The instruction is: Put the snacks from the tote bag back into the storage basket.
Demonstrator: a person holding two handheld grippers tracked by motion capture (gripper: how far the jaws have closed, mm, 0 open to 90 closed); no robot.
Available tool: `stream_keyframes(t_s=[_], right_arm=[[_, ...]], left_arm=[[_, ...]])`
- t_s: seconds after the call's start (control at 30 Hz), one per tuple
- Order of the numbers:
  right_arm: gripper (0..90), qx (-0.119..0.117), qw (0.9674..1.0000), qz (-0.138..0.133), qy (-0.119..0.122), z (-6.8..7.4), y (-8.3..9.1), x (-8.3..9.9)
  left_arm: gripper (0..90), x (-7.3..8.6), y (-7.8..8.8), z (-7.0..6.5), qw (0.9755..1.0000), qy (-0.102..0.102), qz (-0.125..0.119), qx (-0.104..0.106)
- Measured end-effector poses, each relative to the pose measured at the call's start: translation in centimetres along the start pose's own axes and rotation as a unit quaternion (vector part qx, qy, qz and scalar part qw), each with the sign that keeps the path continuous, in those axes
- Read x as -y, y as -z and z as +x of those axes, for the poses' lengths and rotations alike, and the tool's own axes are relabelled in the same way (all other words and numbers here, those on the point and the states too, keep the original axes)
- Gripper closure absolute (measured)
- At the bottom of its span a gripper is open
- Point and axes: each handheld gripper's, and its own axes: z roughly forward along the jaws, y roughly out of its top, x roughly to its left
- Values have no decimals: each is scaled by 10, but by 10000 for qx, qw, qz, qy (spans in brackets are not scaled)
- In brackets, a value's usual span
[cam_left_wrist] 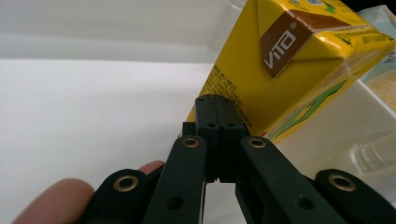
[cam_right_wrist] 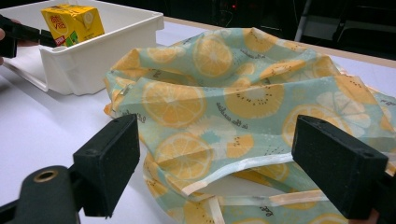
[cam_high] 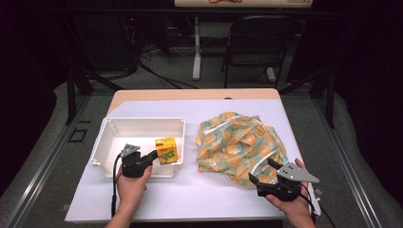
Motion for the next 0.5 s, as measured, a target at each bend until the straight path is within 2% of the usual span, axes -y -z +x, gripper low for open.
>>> stream_keyframes(t_s=[0.5], right_arm=[[144,94,9999,83,-59,-4,2,4]], left_arm=[[900,-5,-9,-2,10000,20,57,21]])
